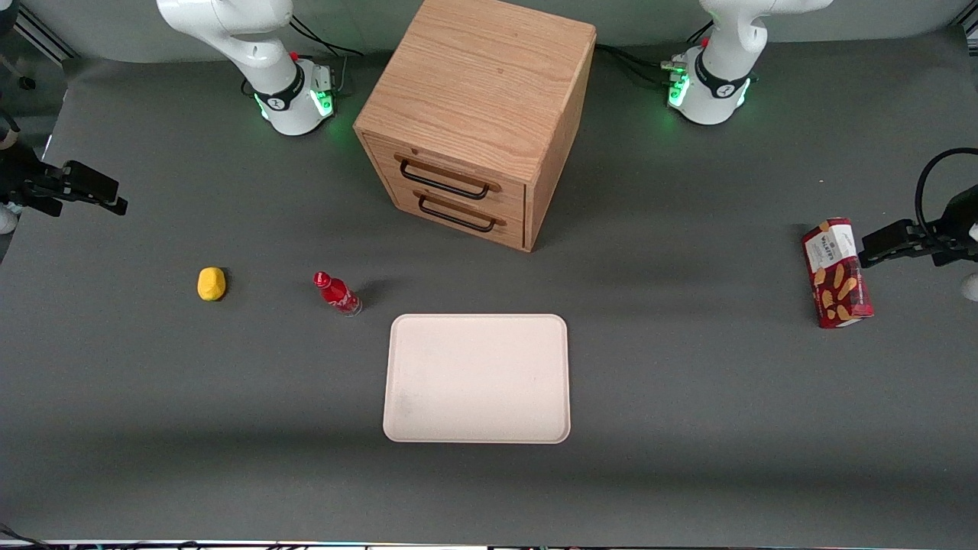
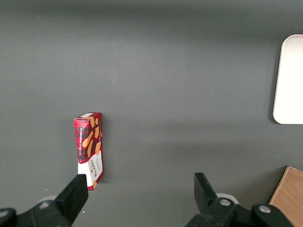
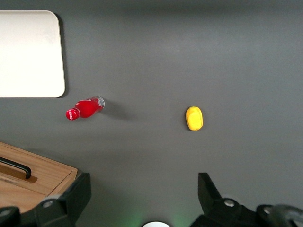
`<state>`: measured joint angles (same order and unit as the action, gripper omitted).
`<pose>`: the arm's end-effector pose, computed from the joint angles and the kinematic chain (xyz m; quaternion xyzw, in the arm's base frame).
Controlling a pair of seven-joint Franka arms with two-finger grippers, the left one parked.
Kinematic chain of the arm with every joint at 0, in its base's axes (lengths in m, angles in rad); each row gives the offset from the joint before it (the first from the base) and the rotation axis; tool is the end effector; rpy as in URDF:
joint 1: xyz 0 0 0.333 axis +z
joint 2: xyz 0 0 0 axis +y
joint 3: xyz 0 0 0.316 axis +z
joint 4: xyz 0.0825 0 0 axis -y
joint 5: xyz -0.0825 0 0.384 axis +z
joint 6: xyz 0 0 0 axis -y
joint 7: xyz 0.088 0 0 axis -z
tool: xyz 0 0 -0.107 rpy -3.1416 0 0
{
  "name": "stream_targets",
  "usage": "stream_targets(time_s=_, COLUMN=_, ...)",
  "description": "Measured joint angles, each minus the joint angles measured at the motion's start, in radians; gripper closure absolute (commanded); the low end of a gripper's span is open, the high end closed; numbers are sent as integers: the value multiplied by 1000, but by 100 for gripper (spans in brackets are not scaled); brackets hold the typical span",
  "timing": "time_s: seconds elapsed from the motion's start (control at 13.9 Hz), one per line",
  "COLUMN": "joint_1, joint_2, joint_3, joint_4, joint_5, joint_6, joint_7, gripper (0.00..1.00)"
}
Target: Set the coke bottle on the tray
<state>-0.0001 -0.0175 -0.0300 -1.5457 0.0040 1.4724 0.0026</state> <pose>0.5388 -0.0159 0.6374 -0.9995 0.0162 0.0279 0.0026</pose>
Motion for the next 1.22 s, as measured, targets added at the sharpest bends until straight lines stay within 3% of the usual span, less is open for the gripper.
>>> stream_targets(time_s=0.57, joint_1=27, joint_2=0, joint_3=1, joint_4=0, joint_5=0, joint_6=1, joint_7=2, gripper=0)
stream_targets(time_s=1.22, joint_1=236, joint_2=49, joint_3=-16, joint_4=39, joint_5=1, joint_6=19, joint_7=210, gripper=0)
